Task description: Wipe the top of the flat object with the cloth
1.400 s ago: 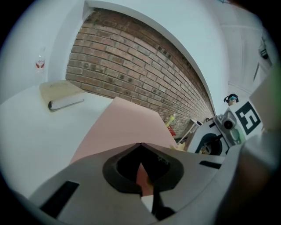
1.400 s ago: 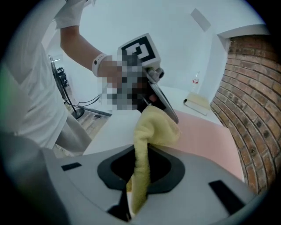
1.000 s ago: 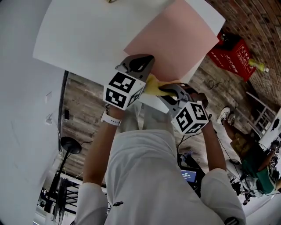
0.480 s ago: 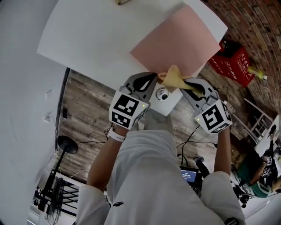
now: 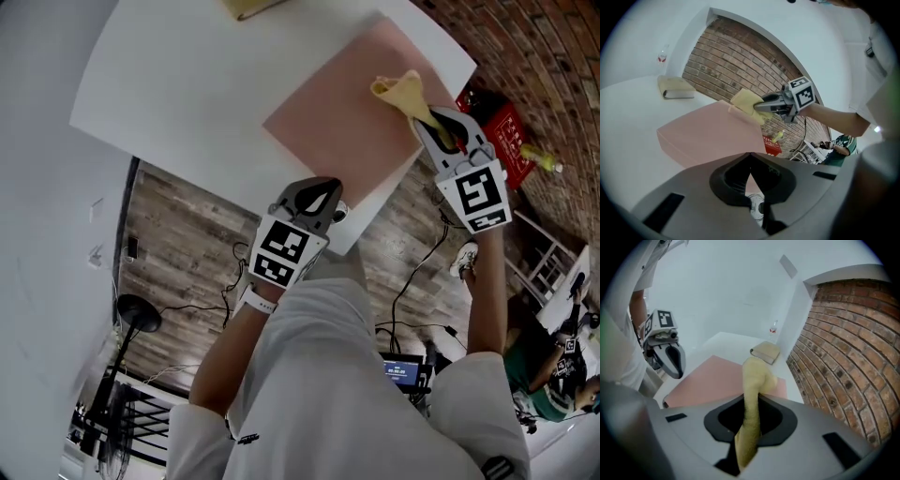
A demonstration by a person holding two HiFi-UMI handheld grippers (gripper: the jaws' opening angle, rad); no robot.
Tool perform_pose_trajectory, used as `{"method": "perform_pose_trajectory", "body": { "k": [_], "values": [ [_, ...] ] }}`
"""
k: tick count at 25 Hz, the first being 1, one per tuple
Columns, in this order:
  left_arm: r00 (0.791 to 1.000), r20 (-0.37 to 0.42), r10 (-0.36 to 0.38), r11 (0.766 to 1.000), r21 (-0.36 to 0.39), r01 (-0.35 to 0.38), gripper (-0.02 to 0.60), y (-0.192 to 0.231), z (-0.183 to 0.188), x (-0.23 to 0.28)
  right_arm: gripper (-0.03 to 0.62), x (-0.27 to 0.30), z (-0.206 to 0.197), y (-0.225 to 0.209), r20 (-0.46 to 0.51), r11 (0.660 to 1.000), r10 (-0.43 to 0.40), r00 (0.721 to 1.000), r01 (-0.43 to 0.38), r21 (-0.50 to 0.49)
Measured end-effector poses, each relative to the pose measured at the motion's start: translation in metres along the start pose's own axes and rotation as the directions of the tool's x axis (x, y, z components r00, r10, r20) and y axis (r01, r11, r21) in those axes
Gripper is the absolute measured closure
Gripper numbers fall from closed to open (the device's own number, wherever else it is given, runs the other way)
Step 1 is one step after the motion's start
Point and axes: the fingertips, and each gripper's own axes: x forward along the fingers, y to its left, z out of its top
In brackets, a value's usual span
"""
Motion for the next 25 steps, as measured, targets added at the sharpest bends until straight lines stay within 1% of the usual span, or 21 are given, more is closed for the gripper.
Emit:
{"method": "perform_pose_trajectory", "body": {
  "k": [3, 6, 10, 13, 15, 20, 25],
  "values": [
    [0.999, -0.034, -0.002, 1.0, 0.003, 0.002, 0.565, -0.004, -0.012, 0.009, 0.533, 0.016, -0.008, -0.031, -0.001, 0.998, -0.063, 0.998, 0.063, -0.001],
    [0.997, -0.075, 0.001, 1.0, 0.002, -0.001, 0.565, 0.0, -0.023, 0.013, 0.533, 0.033, -0.014, -0.056, -0.014, 0.994, -0.106, 0.994, 0.106, -0.008],
    [0.997, -0.083, 0.001, 1.0, -0.022, -0.003, 0.565, 0.003, -0.026, 0.014, 0.533, 0.054, -0.025, -0.081, -0.044, 0.988, -0.15, 0.988, 0.148, -0.029],
    [0.996, -0.092, 0.004, 1.0, -0.021, -0.006, 0.565, 0.002, -0.026, 0.014, 0.533, 0.065, -0.033, -0.093, -0.066, 0.984, -0.175, 0.982, 0.174, -0.029],
    [0.996, -0.094, 0.003, 1.0, -0.02, -0.005, 0.565, 0.002, -0.027, 0.014, 0.534, 0.071, -0.036, -0.093, -0.073, 0.985, -0.175, 0.982, 0.174, -0.017],
    [0.996, -0.088, -0.005, 1.0, -0.023, 0.003, 0.565, 0.003, -0.026, 0.012, 0.536, 0.074, -0.035, -0.083, -0.057, 0.985, -0.171, 0.984, 0.172, 0.024],
    [0.996, -0.091, -0.004, 1.0, -0.013, 0.003, 0.565, 0.004, -0.026, 0.014, 0.539, 0.077, -0.027, -0.06, -0.044, 0.99, -0.139, 0.989, 0.139, -0.006]
  ]
}}
